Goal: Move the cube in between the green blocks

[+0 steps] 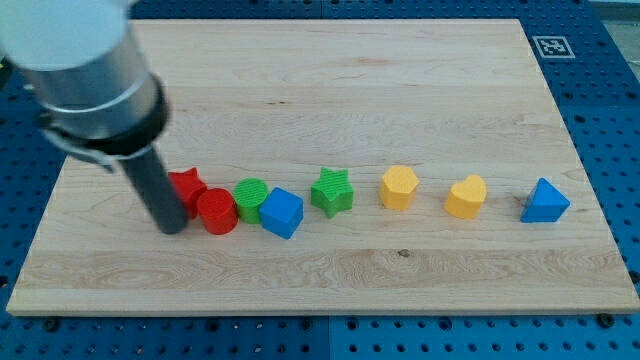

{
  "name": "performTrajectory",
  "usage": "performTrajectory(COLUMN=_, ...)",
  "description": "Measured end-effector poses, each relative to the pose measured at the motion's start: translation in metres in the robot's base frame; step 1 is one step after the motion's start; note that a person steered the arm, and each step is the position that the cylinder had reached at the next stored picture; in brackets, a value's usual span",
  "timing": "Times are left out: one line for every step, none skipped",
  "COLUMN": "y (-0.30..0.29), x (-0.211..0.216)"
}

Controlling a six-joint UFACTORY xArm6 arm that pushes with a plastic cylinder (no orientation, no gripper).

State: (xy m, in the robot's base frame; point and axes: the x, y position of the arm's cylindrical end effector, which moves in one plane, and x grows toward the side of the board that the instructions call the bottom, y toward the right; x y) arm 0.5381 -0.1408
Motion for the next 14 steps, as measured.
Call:
performTrajectory(y=0.022, x=0.011)
performTrajectory(y=0.024, x=0.032)
performTrajectory(y=0.046, x=0.042)
performTrajectory(y=0.085, x=0.042)
performTrajectory(y=0.120, x=0.042)
performTrajectory(y=0.130, x=0.042)
performTrajectory(y=0.118, x=0.043)
performTrajectory(y=0.092, x=0.047)
performTrajectory(y=0.094, x=0.046)
performTrajectory(y=0.102, x=0.040)
performTrajectory(y=0.104, x=0.029)
performTrajectory(y=0.115, x=0.026)
performTrajectory(y=0.124, x=0.026)
performTrajectory(y=0.124, x=0.022)
